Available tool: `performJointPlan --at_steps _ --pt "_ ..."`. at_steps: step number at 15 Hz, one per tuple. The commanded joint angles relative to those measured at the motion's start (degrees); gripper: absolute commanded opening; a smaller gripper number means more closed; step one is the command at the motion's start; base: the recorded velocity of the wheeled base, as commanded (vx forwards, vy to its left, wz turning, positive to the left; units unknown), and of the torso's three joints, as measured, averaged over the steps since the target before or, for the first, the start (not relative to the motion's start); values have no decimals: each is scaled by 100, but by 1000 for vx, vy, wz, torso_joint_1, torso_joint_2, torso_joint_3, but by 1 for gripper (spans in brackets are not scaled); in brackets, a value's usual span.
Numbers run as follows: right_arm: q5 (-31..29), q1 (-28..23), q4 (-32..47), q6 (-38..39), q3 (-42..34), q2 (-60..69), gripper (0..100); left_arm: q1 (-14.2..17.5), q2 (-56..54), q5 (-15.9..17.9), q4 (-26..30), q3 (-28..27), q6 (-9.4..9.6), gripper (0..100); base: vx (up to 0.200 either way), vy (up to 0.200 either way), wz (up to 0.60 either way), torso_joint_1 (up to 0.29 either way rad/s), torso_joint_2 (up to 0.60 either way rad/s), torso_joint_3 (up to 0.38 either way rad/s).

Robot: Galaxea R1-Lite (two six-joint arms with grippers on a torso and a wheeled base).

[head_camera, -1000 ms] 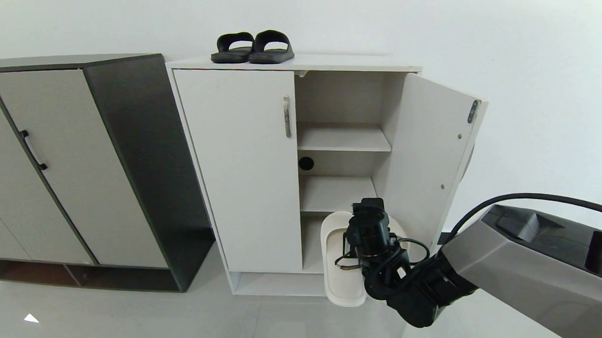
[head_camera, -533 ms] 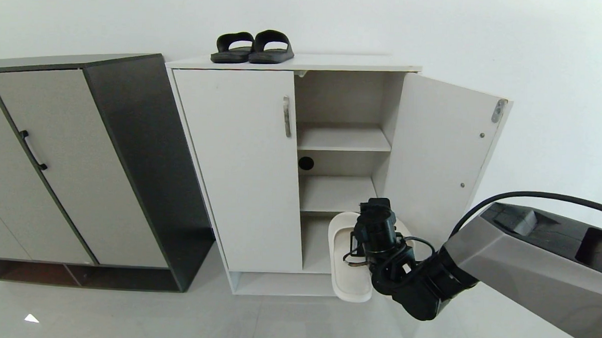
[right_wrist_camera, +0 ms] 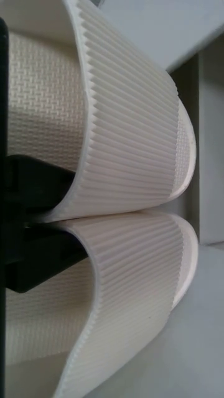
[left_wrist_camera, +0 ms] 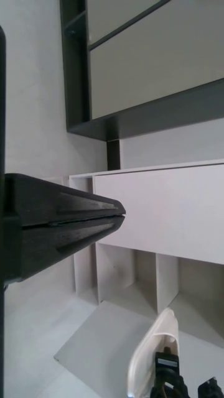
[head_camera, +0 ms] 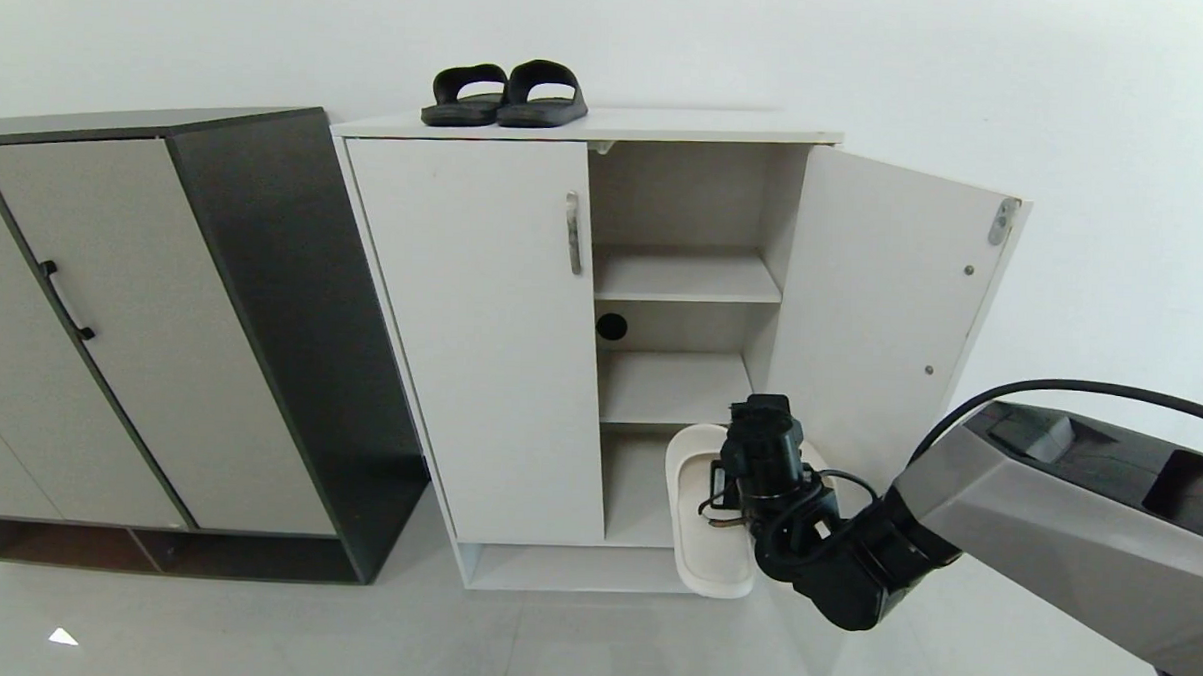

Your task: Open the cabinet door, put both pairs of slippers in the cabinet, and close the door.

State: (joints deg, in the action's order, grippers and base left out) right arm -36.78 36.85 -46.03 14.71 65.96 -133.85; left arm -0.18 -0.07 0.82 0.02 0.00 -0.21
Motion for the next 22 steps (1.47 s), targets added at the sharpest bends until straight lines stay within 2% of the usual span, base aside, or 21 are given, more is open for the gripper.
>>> performJointPlan --at_steps 1,10,15,22 --pt "13 -55 -2 5 4 0 0 1 7 -3 6 0 -6 0 0 0 0 0 0 0" --pt "-5 -38 -266 -153 -40 -97 0 1 7 -3 -2 0 -6 0 0 0 0 0 0 0" --pt "-31 648 -196 -162 -48 131 0 1 7 -3 -2 0 12 0 0 0 0 0 0 0" --pt "-40 683 -178 -127 75 -159 0 1 7 6 -2 0 30 0 0 0 0 0 0 0"
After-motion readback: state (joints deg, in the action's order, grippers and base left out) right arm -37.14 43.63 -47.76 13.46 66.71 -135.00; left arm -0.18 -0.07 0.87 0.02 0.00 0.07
